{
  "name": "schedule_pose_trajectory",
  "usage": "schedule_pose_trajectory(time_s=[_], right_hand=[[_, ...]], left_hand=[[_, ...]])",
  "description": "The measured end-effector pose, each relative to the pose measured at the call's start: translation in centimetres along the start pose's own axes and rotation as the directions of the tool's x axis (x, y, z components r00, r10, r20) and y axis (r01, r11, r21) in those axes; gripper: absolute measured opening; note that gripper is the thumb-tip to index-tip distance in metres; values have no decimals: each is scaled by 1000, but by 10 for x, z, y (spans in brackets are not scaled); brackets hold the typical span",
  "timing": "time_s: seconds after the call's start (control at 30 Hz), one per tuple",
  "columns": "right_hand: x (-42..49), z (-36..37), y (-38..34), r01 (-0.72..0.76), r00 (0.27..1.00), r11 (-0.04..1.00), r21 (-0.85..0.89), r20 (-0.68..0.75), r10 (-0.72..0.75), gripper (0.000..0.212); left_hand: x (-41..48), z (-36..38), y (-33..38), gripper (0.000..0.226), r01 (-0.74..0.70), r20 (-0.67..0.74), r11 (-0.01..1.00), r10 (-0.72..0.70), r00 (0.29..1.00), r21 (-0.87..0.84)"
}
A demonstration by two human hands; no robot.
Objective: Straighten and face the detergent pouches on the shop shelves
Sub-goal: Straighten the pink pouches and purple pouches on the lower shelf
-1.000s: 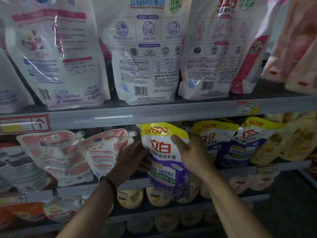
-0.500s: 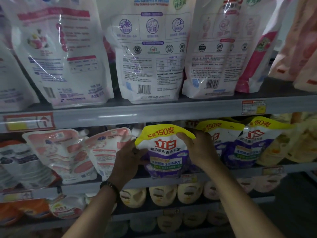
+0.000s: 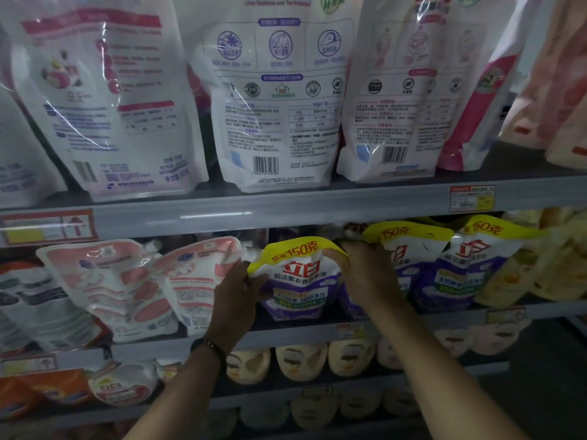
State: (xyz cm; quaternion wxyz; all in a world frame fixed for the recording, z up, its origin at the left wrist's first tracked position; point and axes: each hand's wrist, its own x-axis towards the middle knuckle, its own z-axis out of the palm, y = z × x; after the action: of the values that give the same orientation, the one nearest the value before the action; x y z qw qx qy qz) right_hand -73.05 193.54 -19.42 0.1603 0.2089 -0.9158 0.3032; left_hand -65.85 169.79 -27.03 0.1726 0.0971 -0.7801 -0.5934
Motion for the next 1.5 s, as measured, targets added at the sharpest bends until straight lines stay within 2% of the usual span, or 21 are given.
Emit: schedule_pose_trajectory(time_s=[0.1,0.27,0.37,0.57,0.63,0.87,0.93,1.0,1.07,1.1,1.23,1.43,1.5], right_hand=[[-1,3,4,19,1000,1000,-3,-22,-19,34],[4,3,8,-5,999,999,-35,-32,4,32],[7,2,9,-7,999,1000,-20,-45,6,28],[5,-8,9,9,982,996,-84,-186,-25,20],[2,-10,7,1,977,998,-61,-215,-14,18],[-5,-9,10,-64,951,989,133,-293,101,29],[-6,-7,12,-70,942,987,146,-317,114,29],[-8,-6,14,-99,943,982,164,-299,145,31],[-11,-7,16,-128,951,972,198,-254,177,30],[-12,-7,16,-143,956,966,217,-223,192,28],[-18,-8,18,-170,967,938,302,-130,218,22],[-21,-19,25,-216,969,888,406,-26,247,17],[-22,-26,28,-228,967,872,433,-3,255,14]], left_hand=[[-2,3,7,14,17,25,999,-16,1000,-40],[3,7,13,14,-1,65,999,-2,998,38],[7,9,7,11,-12,54,990,4,999,140],[5,10,15,10,-29,8,920,28,1000,392],[0,12,20,4,-28,-12,899,37,999,437],[-11,14,35,5,2,-18,890,7,1000,456],[-14,16,39,21,70,-87,893,-35,996,445],[-17,18,40,23,116,-130,893,-66,989,435],[-17,21,34,12,94,-98,881,-55,994,463],[-18,24,34,14,95,-91,879,-58,994,468],[-26,41,57,20,156,-103,908,-126,987,388],[-28,62,76,18,170,-82,956,-155,985,240],[-30,65,83,24,154,-61,966,-144,988,208]])
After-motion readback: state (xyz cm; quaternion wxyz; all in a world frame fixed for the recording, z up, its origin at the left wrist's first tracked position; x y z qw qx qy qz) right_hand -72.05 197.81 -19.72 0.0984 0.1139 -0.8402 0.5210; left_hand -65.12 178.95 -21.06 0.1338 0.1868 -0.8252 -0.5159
